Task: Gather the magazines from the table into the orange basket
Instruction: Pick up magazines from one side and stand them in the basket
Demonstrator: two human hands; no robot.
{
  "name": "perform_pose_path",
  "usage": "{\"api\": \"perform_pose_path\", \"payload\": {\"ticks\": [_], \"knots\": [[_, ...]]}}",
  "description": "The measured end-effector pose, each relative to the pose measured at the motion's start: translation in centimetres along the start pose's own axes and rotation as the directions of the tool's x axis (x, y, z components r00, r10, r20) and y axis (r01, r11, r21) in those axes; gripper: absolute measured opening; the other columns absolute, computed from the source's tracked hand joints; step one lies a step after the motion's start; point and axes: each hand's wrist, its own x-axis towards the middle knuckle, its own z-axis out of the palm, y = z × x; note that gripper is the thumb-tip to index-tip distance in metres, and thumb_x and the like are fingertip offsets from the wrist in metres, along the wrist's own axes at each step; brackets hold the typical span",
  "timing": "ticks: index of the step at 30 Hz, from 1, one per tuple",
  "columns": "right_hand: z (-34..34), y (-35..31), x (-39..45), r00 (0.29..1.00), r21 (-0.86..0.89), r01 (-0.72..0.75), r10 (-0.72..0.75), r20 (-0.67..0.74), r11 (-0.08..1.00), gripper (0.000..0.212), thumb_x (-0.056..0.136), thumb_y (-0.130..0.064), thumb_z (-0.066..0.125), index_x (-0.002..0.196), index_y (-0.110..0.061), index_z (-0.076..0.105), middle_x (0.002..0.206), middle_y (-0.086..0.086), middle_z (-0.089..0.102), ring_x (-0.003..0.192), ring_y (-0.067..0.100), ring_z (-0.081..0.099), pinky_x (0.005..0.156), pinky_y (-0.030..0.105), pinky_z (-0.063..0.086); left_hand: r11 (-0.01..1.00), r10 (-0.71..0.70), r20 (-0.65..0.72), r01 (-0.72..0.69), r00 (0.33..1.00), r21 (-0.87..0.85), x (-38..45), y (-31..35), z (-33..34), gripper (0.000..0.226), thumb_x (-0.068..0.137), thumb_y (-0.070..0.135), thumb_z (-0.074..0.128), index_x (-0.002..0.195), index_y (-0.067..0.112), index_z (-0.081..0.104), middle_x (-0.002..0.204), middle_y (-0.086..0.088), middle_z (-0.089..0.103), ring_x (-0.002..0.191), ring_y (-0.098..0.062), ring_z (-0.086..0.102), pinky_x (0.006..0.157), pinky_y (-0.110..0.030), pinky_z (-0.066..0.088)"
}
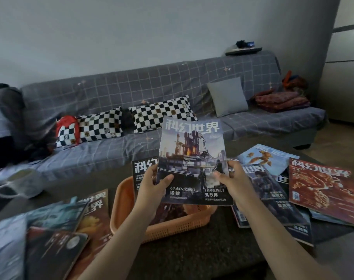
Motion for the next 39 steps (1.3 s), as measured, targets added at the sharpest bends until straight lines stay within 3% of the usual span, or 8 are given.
{"api": "perform_pose_path", "payload": {"ticks": [7, 11, 15, 23, 31, 34, 36, 39], "knots": [[5.1, 1.0, -0.2, 0.993, -0.127, 0.03, -0.015, 0.113, 0.991, 0.047, 0.086, -0.022, 0.066, 0.127, -0.023, 0.044, 0.122, 0.0, 0.059, 0.106, 0.021, 0.059, 0.09, 0.042, 0.05, 0.995, -0.013, -0.099, 0.023, 0.995, 0.1, -0.7, -3.0, -4.6, 0.042, 0.09, 0.007, 0.065, 0.125, 0.02, 0.045, 0.101, 0.018, 0.054, 0.076, 0.006, 0.061, 0.052, -0.01, 0.052], [7.3, 1.3, 0.4, 0.98, -0.207, 0.098, -0.058, 0.188, 0.973, 0.049, 0.089, -0.017, 0.062, 0.133, -0.023, 0.04, 0.127, -0.006, 0.052, 0.1, 0.011, 0.051, 0.073, 0.022, 0.04, 0.989, -0.082, -0.151, 0.099, 0.985, 0.107, -0.1, -4.8, -6.0, 0.043, 0.088, 0.013, 0.069, 0.12, 0.03, 0.046, 0.12, -0.001, 0.062, 0.1, -0.015, 0.065, 0.078, -0.041, 0.061], [8.6, 1.6, 1.2, 0.975, -0.418, 0.162, -0.079, 0.209, 0.894, 0.052, 0.089, -0.022, 0.062, 0.135, -0.019, 0.038, 0.119, -0.005, 0.052, 0.105, 0.016, 0.055, 0.079, 0.025, 0.043, 0.96, -0.175, -0.232, 0.218, 0.957, 0.176, 0.9, -5.8, -6.5, 0.027, 0.087, 0.019, 0.07, 0.103, 0.026, 0.05, 0.103, 0.002, 0.066, 0.083, -0.011, 0.066, 0.068, -0.034, 0.059], [9.5, 3.6, 2.4, 0.989, -0.659, 0.106, -0.011, 0.147, 0.745, 0.036, 0.086, -0.021, 0.066, 0.116, -0.013, 0.049, 0.086, -0.006, 0.057, 0.064, 0.004, 0.055, 0.047, 0.015, 0.032, 0.844, -0.168, -0.196, 0.244, 0.966, 0.477, 1.7, -7.0, -6.2, 0.048, 0.092, 0.015, 0.061, 0.136, 0.02, 0.043, 0.116, 0.003, 0.066, 0.076, -0.001, 0.058, 0.052, -0.014, 0.044], [10.0, 4.1, 3.6, 0.991, -0.7, 0.003, 0.09, 0.096, 0.714, 0.011, 0.087, -0.019, 0.063, 0.09, -0.009, 0.06, 0.065, -0.003, 0.057, 0.05, 0.008, 0.051, 0.043, 0.019, 0.03, 0.844, -0.198, -0.189, 0.265, 0.962, 0.466, 2.0, -7.0, -6.4, 0.051, 0.093, 0.019, 0.055, 0.139, 0.037, 0.041, 0.14, -0.004, 0.053, 0.119, -0.022, 0.057, 0.092, -0.043, 0.055], [10.1, 3.8, 3.9, 0.985, -0.649, -0.037, 0.138, 0.106, 0.76, 0.024, 0.09, -0.019, 0.06, 0.109, -0.004, 0.058, 0.083, 0.002, 0.064, 0.059, 0.009, 0.052, 0.045, 0.019, 0.034, 0.826, -0.212, -0.201, 0.285, 0.956, 0.486, 2.0, -6.9, -6.1, 0.044, 0.097, 0.02, 0.05, 0.139, 0.032, 0.044, 0.154, -0.011, 0.031, 0.128, -0.028, 0.048, 0.105, -0.041, 0.042], [10.2, 3.4, 3.8, 0.976, -0.632, -0.047, 0.17, 0.135, 0.773, 0.034, 0.092, -0.02, 0.058, 0.122, -0.006, 0.051, 0.103, 0.005, 0.064, 0.07, 0.009, 0.053, 0.049, 0.018, 0.036, 0.822, -0.214, -0.2, 0.287, 0.956, 0.492, 2.1, -6.9, -6.0, 0.038, 0.098, 0.019, 0.047, 0.136, 0.027, 0.049, 0.151, -0.011, 0.034, 0.116, -0.018, 0.052, 0.097, -0.034, 0.043], [10.0, 3.5, 3.9, 0.968, -0.634, -0.021, 0.175, 0.181, 0.773, 0.025, 0.093, -0.023, 0.055, 0.115, -0.01, 0.058, 0.083, -0.004, 0.06, 0.064, 0.006, 0.053, 0.05, 0.02, 0.039, 0.84, -0.222, -0.187, 0.284, 0.957, 0.462, 2.3, -7.0, -6.1, 0.029, 0.099, 0.018, 0.046, 0.124, 0.025, 0.058, 0.108, 0.003, 0.067, 0.081, -0.008, 0.063, 0.063, -0.02, 0.048]]}}
